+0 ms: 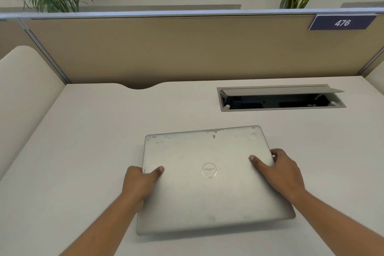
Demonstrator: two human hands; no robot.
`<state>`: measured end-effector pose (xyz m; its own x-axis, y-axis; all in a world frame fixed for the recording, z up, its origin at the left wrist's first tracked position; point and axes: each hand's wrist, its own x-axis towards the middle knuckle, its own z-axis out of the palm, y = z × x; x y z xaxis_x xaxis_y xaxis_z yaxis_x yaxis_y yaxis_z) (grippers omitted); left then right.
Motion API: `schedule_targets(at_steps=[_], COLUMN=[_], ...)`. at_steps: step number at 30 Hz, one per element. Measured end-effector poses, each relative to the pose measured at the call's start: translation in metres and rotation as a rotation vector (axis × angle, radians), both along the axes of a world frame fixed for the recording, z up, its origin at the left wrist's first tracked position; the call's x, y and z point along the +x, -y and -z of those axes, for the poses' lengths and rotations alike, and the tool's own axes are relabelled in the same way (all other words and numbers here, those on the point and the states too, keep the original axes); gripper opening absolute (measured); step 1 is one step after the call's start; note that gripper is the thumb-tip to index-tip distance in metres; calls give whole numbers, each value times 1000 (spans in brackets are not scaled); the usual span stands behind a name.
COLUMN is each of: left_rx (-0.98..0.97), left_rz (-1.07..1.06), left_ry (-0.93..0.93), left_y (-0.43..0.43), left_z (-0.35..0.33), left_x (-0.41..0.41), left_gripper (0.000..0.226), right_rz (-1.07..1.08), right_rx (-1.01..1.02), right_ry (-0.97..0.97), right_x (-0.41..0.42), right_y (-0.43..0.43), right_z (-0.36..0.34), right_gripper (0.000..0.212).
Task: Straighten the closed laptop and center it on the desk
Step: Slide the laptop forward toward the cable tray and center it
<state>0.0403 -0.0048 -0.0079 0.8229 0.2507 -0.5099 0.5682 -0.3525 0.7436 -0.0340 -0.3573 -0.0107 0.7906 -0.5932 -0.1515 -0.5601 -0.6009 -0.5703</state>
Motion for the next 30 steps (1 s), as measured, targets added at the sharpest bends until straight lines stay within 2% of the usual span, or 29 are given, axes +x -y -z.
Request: schedule_targets(at_steps=[7, 13, 30], left_rx=[52, 78, 201], left_rz=[-46, -30, 16], left_ry=[-25, -40, -50], left_y=[11, 13, 15], left_z=[13, 19, 29], left_x=[80, 98, 110], left_gripper=[54, 71, 58], right_rz=[-30, -59, -91], right_rx=[-15, -73, -154], right_ry=[-42, -73, -113], right_x=[83, 98, 109], right_y=[9, 9, 12], right_z=[14, 10, 21], right_gripper=[85, 83, 72])
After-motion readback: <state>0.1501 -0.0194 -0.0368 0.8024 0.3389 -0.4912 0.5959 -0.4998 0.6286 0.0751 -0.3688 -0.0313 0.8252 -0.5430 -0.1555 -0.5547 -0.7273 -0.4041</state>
